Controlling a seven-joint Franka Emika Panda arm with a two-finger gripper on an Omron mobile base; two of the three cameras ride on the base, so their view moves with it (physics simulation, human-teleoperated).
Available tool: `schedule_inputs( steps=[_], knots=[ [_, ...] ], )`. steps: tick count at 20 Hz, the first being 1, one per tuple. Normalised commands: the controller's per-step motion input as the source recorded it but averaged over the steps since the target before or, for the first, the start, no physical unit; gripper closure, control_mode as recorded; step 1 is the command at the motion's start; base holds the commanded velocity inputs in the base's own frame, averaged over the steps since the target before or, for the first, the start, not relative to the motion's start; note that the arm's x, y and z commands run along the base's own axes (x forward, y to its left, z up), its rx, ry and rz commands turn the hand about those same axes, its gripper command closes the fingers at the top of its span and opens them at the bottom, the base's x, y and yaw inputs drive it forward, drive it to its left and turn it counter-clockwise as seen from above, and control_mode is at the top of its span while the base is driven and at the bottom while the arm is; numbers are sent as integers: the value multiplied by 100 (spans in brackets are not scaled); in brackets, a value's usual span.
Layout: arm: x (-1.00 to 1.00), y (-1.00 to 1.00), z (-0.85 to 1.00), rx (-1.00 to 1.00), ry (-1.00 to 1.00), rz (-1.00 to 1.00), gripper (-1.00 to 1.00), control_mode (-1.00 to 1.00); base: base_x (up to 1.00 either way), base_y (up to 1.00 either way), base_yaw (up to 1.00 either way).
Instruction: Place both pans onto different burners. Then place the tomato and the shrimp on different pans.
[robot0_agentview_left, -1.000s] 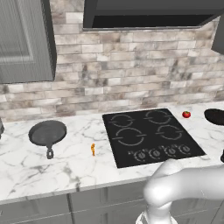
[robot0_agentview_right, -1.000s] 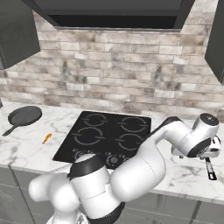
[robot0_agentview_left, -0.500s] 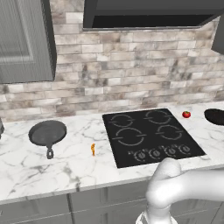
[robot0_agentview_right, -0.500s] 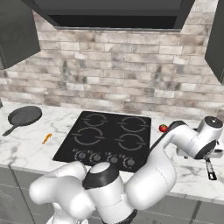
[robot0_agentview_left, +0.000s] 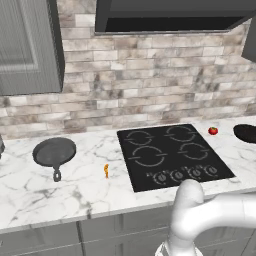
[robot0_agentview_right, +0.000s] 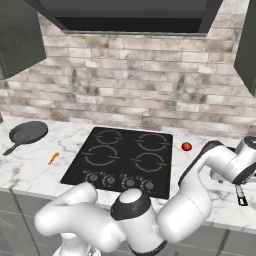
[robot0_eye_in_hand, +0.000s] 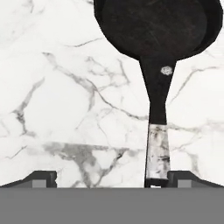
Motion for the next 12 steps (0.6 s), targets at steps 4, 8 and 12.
schedule_inputs(
  steps=[4, 8, 12],
  knots=[
    [17, -12, -18, 3, 0, 7, -100, -100, 0, 0, 0],
    [16, -8, -19, 2, 0, 8, -100, -100, 0, 0, 0],
    [15, -8, -23, 1, 0, 8, -100, -100, 0, 0, 0]
  ],
)
